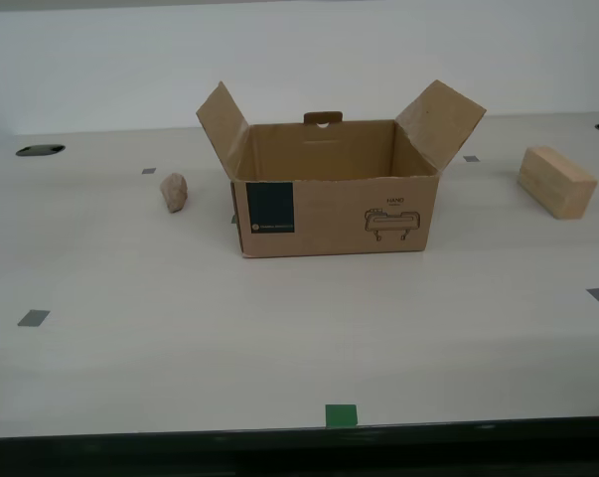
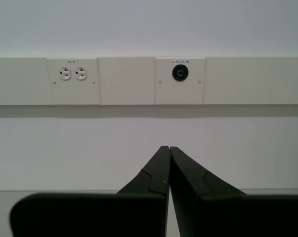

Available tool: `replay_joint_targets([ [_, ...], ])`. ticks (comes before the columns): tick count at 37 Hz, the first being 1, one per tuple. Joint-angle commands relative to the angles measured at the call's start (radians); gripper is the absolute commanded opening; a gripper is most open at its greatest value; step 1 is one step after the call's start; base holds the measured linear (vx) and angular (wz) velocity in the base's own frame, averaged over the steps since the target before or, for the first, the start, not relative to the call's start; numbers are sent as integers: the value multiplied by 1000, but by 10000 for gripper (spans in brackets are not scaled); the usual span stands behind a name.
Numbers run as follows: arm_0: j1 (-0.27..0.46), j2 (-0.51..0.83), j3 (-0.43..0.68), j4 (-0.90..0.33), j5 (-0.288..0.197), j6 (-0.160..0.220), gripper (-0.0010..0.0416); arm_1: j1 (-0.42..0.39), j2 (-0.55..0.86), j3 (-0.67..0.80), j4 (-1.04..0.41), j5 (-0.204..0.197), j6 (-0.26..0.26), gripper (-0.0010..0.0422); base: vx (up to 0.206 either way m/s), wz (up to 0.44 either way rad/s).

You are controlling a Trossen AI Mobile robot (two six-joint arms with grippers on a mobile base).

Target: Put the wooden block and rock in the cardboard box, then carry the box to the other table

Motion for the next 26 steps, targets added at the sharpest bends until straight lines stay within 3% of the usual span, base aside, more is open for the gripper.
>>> replay_joint_targets([
  [1, 1, 0, 1, 3, 0, 0, 0, 0, 0, 0, 6, 5, 2, 0, 0, 0],
  [26, 1, 0, 1, 3, 0, 0, 0, 0, 0, 0, 6, 5, 2, 0, 0, 0],
])
